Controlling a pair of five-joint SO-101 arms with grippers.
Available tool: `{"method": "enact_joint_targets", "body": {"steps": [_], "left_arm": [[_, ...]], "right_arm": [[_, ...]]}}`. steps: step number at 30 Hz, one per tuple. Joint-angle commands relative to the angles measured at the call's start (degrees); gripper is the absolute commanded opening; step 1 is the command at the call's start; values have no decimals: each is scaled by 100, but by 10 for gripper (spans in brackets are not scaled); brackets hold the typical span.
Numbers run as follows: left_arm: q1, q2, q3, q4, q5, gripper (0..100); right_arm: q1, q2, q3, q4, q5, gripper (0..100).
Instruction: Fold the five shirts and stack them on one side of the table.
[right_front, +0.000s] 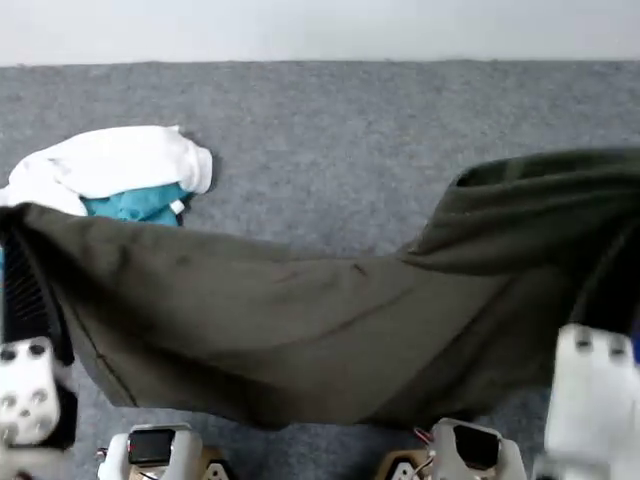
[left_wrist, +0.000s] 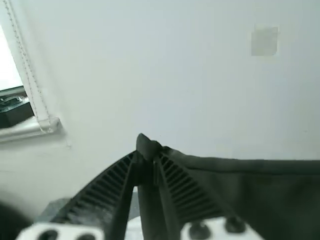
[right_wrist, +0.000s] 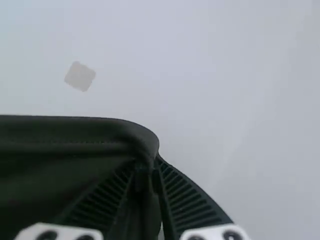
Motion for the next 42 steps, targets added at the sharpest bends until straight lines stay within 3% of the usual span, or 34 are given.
{"method": "enact_joint_targets", "body": {"steps": [1, 5, 12, 16, 20, 24, 31, 42], "left_arm": [[-26, 185, 734, -299, 18, 13], [-26, 360, 2070, -1108, 0, 13], [-149, 1125, 4163, -3349, 18, 13], [-308, 2207, 4453, -4466, 26, 13], [-308, 3481, 3978, -5169, 35, 13], [-352, 4624, 3037, -5222, 9, 13], [-747, 5477, 1912, -4615, 18, 13], [-765, 5495, 1851, -3077, -9, 13]], "right_arm": [[13, 374, 695, -163, -70, 9], [-444, 804, 1556, -629, -53, 9], [-1077, 2176, 2875, -2018, -53, 9], [-1112, 3310, 2954, -3011, -53, 9], [-1147, 4286, 2901, -4356, -53, 9], [-1305, 5103, 2347, -5253, -220, 9], [-1349, 6791, 422, -5182, -431, 9], [-1393, 8075, -1451, -1420, -273, 9]]}}
